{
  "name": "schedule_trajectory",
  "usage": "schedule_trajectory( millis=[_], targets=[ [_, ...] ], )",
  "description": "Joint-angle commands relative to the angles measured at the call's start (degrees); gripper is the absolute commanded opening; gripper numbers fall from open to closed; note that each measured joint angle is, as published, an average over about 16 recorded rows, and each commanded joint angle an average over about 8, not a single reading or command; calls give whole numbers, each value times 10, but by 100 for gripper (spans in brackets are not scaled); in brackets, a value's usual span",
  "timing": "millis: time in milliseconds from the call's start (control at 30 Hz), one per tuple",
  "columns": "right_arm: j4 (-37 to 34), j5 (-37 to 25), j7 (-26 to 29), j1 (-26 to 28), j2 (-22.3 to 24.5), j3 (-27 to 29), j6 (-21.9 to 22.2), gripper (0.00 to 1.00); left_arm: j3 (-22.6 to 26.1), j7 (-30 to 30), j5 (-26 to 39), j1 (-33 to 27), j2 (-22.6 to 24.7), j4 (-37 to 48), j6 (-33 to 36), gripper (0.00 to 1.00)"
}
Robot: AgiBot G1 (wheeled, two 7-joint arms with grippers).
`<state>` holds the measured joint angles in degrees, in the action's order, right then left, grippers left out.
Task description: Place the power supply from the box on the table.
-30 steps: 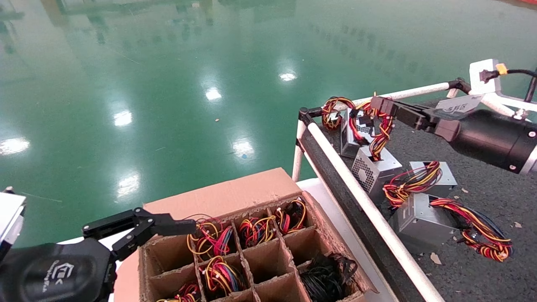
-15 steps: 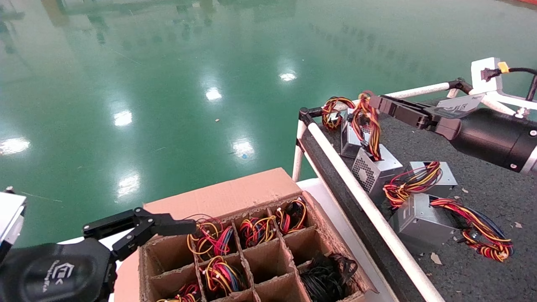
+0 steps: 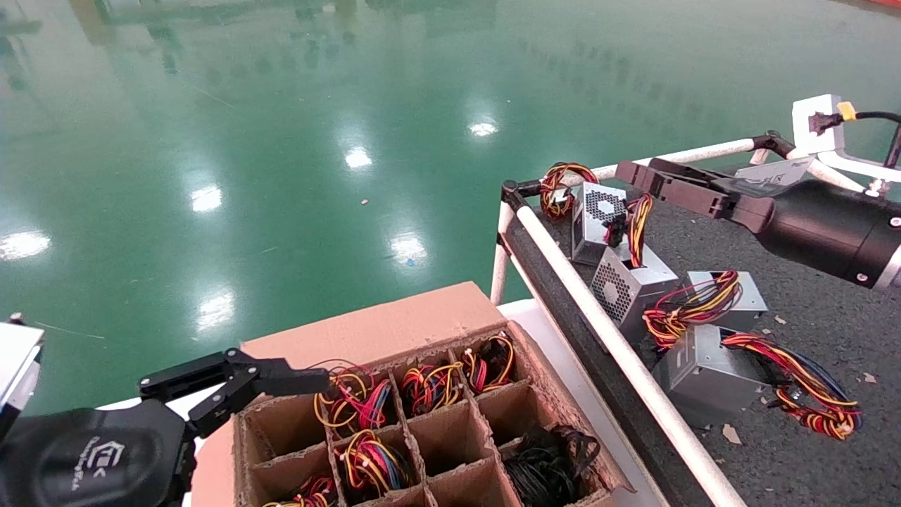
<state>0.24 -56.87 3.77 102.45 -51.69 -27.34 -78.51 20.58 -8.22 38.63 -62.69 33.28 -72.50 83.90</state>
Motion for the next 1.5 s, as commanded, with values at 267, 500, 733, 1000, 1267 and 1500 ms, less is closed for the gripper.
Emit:
schedule_trajectory(
  millis=[267, 500, 733, 1000, 1267, 1500],
  targets=[
    [0, 0, 0, 0, 0, 0, 0, 100, 0, 0, 0, 0, 0, 0, 0, 100],
    [17, 4, 2, -10, 4, 3, -1, 100, 0, 0, 0, 0, 0, 0, 0, 100],
    [90, 19, 9, -50, 21, 15, -8, 100, 0, 0, 0, 0, 0, 0, 0, 100],
    [188, 39, 18, -105, 43, 30, -18, 100, 0, 0, 0, 0, 0, 0, 0, 100],
    [286, 59, 27, -160, 65, 45, -28, 100, 0, 0, 0, 0, 0, 0, 0, 100],
    [372, 76, 36, -207, 85, 58, -36, 100, 0, 0, 0, 0, 0, 0, 0, 100]
  ],
)
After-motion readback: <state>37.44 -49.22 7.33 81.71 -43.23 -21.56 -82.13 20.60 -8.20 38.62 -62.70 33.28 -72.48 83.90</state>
